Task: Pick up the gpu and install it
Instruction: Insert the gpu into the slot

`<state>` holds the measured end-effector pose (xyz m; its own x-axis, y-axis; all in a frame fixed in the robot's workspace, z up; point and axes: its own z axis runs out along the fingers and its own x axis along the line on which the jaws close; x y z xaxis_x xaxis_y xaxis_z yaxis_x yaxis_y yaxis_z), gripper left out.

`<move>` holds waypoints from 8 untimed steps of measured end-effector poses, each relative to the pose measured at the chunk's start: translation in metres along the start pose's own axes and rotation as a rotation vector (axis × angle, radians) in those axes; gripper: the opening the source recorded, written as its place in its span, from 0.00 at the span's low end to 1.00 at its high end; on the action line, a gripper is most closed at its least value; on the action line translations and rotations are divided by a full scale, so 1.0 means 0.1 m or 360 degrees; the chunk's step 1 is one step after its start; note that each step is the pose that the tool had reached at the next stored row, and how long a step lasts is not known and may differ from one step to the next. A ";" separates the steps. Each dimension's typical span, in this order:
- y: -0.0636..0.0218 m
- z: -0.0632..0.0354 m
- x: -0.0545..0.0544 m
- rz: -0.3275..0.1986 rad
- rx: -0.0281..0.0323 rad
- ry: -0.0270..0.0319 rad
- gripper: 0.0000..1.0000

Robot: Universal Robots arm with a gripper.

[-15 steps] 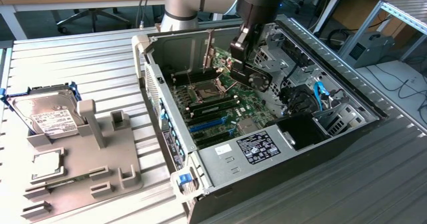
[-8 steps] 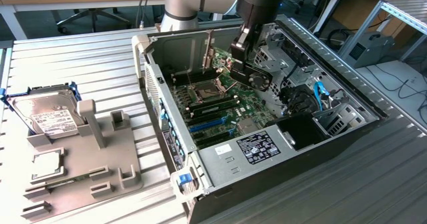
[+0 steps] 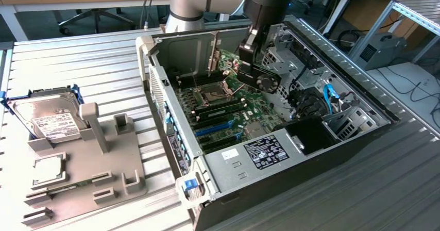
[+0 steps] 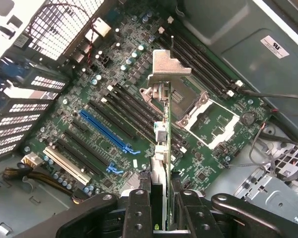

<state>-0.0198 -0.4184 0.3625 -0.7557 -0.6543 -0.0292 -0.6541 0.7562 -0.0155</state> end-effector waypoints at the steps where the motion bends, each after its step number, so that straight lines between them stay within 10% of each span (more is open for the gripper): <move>1: 0.000 0.000 0.00 -0.0006 -0.00002 -0.00002 0.26; 8: 0.000 0.000 0.00 -0.0050 -0.00014 -0.00007 0.26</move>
<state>-0.0198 -0.4184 0.3625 -0.7347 -0.6778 -0.0292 -0.6777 0.7352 -0.0155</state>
